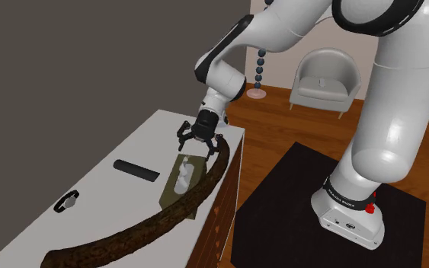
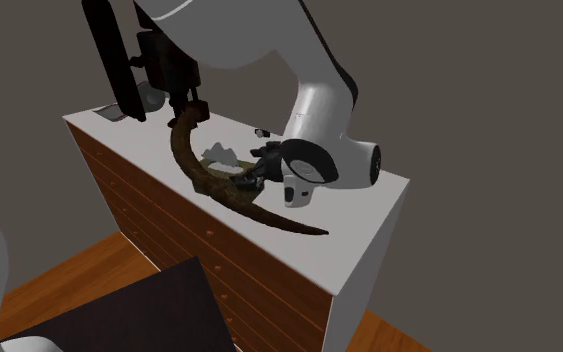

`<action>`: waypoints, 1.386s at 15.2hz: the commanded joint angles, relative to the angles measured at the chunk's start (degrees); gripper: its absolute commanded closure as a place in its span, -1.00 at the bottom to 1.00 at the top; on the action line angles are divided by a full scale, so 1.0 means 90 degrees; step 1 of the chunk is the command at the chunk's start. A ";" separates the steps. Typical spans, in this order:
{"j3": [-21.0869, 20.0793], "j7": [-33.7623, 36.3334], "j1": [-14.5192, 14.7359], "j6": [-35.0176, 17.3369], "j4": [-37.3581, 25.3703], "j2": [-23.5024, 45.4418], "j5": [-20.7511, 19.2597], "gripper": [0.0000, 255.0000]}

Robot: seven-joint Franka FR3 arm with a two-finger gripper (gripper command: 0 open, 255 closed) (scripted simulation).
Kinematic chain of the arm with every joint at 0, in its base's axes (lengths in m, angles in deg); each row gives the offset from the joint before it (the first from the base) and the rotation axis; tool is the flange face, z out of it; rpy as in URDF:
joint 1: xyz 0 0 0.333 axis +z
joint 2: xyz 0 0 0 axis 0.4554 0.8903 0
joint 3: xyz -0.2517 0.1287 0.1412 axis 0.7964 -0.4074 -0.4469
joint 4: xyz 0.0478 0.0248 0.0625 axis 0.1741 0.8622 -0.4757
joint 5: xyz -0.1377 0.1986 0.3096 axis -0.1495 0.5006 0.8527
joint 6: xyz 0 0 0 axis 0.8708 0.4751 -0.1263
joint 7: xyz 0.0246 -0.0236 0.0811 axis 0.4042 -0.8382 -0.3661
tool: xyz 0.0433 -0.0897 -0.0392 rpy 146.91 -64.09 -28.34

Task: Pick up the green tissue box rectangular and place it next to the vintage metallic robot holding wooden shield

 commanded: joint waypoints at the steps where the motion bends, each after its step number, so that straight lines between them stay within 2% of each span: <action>1: -0.0054 -0.0006 0.0032 -0.0032 0.0019 0.0116 0.0214 -1.00; 7: -0.0273 -0.0089 0.0282 -0.0404 0.0168 0.0174 0.0567 -1.00; 15: -0.0258 -0.0090 0.0296 -0.0401 0.0168 0.0173 0.0569 -1.00; 16: -0.0261 -0.0094 0.0299 -0.0406 0.0182 0.0163 0.0575 1.00; 21: -0.0259 -0.0110 0.0296 -0.0406 0.0203 0.0158 0.0575 1.00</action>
